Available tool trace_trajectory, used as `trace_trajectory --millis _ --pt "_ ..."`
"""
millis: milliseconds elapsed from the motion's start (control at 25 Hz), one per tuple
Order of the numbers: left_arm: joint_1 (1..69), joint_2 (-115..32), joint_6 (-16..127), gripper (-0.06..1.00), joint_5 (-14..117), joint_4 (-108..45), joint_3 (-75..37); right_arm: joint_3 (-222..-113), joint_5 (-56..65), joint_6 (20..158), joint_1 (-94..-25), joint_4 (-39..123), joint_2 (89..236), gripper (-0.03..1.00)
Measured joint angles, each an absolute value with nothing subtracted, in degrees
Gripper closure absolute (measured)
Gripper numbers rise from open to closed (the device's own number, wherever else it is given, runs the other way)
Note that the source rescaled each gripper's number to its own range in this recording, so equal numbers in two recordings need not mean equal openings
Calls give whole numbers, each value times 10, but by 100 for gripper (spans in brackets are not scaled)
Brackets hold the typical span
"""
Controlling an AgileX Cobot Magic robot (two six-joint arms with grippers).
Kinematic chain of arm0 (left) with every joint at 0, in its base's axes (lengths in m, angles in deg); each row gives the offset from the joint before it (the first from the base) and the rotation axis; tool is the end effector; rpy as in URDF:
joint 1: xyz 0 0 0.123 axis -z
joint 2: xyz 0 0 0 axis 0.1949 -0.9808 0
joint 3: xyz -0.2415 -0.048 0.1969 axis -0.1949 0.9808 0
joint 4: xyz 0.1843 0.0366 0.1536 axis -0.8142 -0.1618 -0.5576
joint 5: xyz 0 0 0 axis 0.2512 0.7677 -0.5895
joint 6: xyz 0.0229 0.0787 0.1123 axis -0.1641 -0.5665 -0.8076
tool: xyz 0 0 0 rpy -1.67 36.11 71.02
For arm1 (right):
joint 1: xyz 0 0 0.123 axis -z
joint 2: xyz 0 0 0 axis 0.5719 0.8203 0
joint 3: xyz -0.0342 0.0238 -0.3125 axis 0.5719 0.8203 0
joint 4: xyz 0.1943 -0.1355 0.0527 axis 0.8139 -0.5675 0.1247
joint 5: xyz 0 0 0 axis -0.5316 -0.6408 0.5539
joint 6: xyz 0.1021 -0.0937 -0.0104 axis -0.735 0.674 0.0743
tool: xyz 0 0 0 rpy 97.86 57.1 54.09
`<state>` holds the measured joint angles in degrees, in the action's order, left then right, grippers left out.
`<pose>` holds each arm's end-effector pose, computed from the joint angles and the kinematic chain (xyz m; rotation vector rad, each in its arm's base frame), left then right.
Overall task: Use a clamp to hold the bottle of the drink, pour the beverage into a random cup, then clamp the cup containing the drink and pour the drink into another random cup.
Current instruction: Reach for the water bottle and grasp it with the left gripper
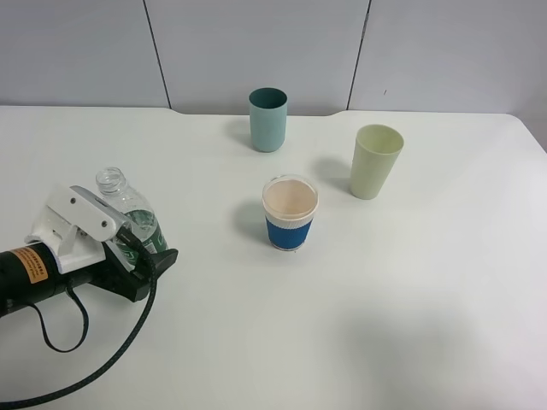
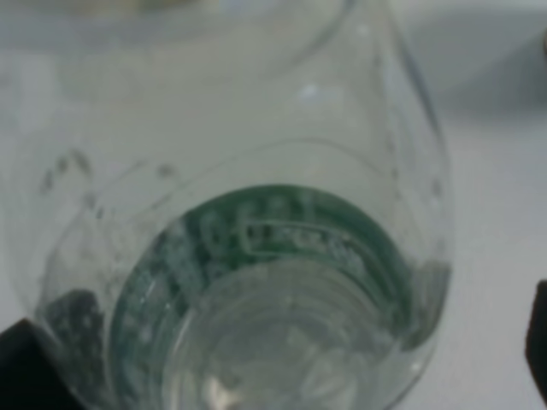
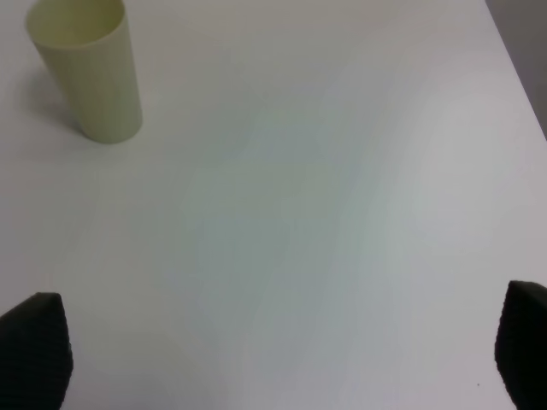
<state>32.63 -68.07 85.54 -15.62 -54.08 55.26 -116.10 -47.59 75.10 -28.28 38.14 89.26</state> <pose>0.2155 -0.1049 0.1218 0.5977 1.9530 -0.2886 -0.0012 0.0091 0.2510 -0.0416 2.0459 -0.0789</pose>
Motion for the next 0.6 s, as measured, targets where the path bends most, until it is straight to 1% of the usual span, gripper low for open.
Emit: trace_trajectory --millis 40,80,120,160,200,240,280,320,600 --pt "326 -681 855 -4 -156 -541 553 -1161 -476 751 -283 381 893 -3" --pt "326 -681 855 2 -156 -541 553 -1161 -476 751 -283 381 893 -3" --pt "326 -681 855 11 -156 -540 553 -1161 -476 751 -283 381 893 -3" --pt "326 -681 855 23 -156 -537 553 -1161 -476 751 -283 381 893 -3" --pt "326 -681 855 44 -156 -535 553 -1161 -476 751 -283 381 893 -3" --pt "326 -681 855 69 -156 -529 553 -1161 -476 751 -283 381 893 -3" --pt "326 -681 851 86 -155 -528 553 -1161 -476 751 -283 381 893 -3" --pt "326 -681 848 93 -155 -526 553 -1161 -476 751 -283 381 893 -3" --pt "326 -681 807 94 -155 -525 553 -1161 -476 751 -283 381 893 -3"
